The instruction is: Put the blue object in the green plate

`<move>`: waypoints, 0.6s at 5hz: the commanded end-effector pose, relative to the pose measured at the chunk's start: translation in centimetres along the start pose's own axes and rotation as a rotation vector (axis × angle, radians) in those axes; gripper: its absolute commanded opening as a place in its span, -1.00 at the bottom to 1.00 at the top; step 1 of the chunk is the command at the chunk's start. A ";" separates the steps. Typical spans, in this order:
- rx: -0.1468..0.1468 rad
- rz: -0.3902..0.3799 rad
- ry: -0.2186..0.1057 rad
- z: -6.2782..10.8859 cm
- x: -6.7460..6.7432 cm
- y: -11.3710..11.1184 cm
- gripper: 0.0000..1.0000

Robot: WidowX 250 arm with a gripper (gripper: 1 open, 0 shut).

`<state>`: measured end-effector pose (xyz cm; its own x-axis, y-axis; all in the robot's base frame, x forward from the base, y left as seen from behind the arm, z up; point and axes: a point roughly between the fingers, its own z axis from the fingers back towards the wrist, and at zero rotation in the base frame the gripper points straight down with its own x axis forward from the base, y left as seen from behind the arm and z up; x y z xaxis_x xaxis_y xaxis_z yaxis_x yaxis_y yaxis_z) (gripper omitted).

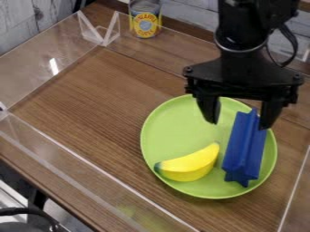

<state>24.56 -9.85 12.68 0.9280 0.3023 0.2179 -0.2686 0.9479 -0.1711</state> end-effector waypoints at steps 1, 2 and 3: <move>-0.027 -0.005 -0.043 1.1 0.5 -0.3 1.00; -0.027 -0.007 -0.046 1.0 0.5 -0.2 1.00; -0.028 -0.009 -0.050 0.9 0.6 -0.1 1.00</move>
<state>24.67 -9.81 12.51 0.9283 0.2911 0.2311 -0.2558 0.9515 -0.1710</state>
